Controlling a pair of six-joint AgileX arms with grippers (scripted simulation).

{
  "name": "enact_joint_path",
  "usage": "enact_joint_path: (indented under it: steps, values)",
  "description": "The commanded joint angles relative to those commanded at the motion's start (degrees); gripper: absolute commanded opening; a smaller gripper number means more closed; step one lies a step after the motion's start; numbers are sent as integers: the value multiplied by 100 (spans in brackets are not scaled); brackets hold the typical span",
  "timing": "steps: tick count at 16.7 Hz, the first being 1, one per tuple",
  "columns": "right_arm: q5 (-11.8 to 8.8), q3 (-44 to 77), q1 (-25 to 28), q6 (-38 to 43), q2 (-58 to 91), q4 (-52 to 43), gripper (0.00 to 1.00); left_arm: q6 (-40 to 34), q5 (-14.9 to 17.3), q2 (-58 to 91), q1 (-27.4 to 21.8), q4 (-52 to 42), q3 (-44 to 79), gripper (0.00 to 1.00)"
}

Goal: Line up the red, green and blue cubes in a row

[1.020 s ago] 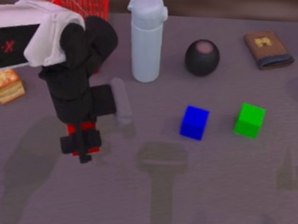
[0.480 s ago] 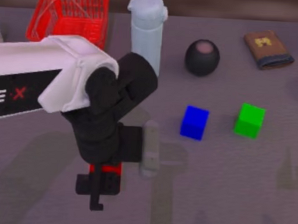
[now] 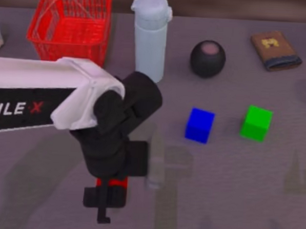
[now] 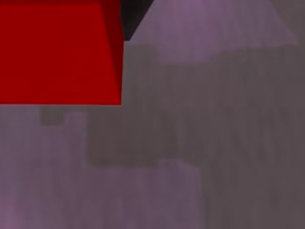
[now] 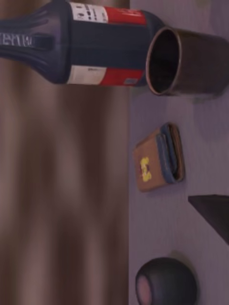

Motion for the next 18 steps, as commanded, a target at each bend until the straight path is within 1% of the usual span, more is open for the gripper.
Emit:
enact_joint_path:
  steps: [4, 8, 18]
  values:
    - [0, 0, 0, 0, 0, 0, 100, -2, -1, 312, -25, 715, -400, 0]
    - [0, 0, 0, 0, 0, 0, 100, -1, -3, 338, -28, 764, -431, 0]
    - [0, 0, 0, 0, 0, 0, 100, -1, -3, 338, -28, 764, -431, 75]
